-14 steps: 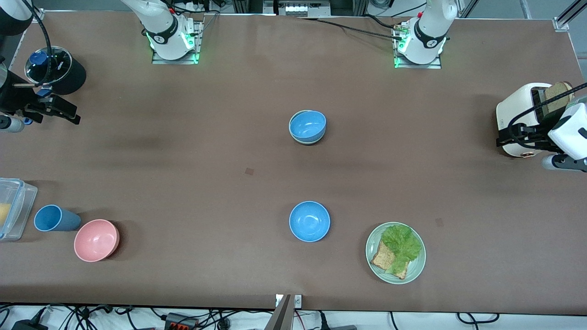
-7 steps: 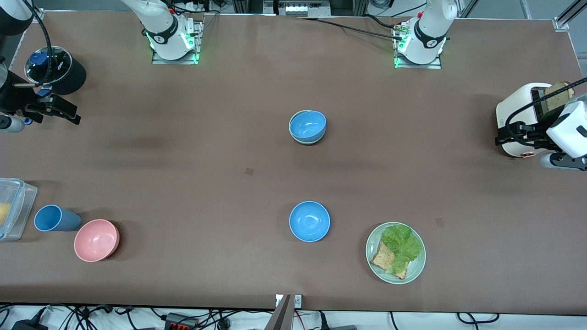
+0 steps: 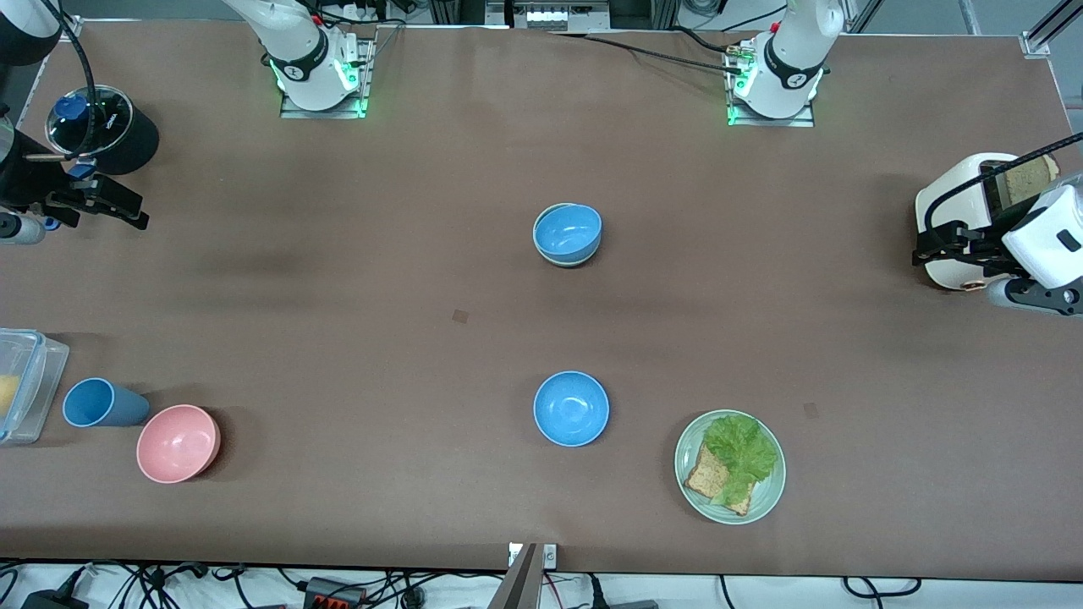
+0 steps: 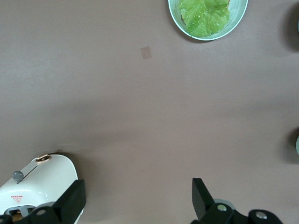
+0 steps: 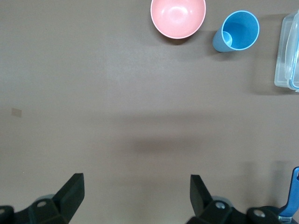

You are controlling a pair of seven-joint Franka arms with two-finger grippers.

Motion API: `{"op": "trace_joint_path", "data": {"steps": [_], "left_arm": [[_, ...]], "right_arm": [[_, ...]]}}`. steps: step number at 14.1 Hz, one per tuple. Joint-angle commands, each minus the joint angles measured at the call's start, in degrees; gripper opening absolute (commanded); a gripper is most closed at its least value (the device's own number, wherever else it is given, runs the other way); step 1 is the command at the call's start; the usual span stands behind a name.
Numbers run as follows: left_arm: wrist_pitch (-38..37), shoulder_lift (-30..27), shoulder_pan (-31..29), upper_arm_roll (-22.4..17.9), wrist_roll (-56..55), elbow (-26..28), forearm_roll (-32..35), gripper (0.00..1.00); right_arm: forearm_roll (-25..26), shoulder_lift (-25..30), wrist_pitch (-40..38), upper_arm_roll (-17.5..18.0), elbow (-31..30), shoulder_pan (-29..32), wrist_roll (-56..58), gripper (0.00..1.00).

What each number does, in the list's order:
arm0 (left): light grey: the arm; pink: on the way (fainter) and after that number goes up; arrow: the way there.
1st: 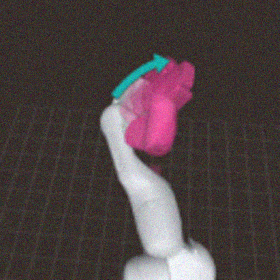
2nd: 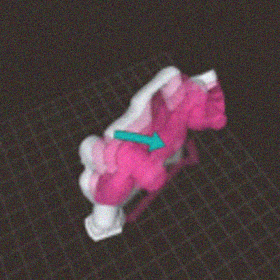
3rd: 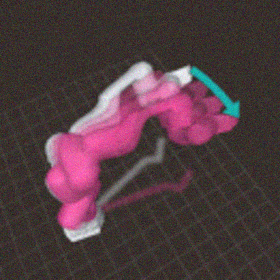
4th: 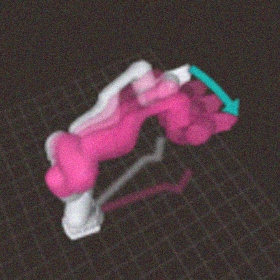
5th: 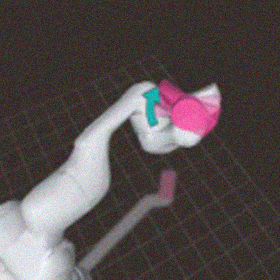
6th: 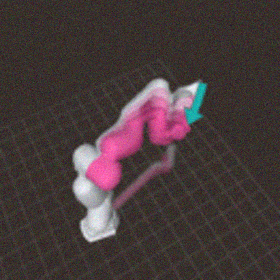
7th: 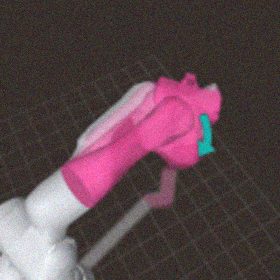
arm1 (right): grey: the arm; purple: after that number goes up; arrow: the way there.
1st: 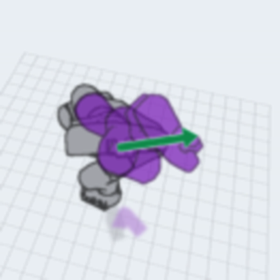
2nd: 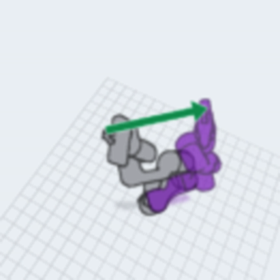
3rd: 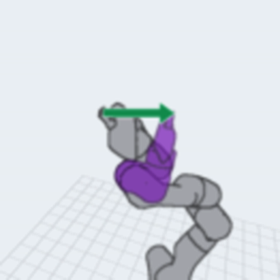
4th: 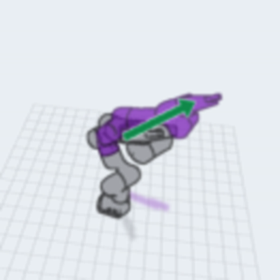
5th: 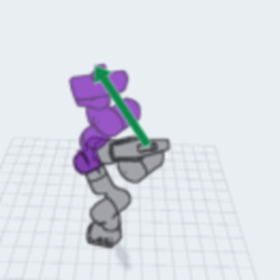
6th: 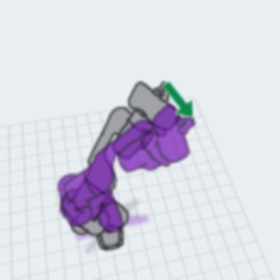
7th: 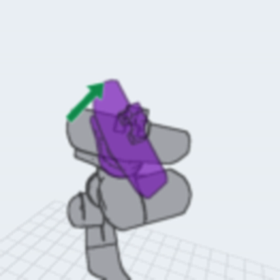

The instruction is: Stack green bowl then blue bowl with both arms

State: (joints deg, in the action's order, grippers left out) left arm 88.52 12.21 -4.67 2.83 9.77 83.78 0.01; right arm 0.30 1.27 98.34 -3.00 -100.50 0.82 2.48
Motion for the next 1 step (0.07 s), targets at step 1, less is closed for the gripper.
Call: {"op": "trace_joint_path", "data": {"steps": [1], "left_arm": [[0.2, -1.2, -0.8, 0.0, 1.7, 1.3, -1.2, 1.00]], "right_arm": [[-0.1, 0.0, -0.8, 0.4, 0.8, 0.2, 0.5, 1.00]]}}
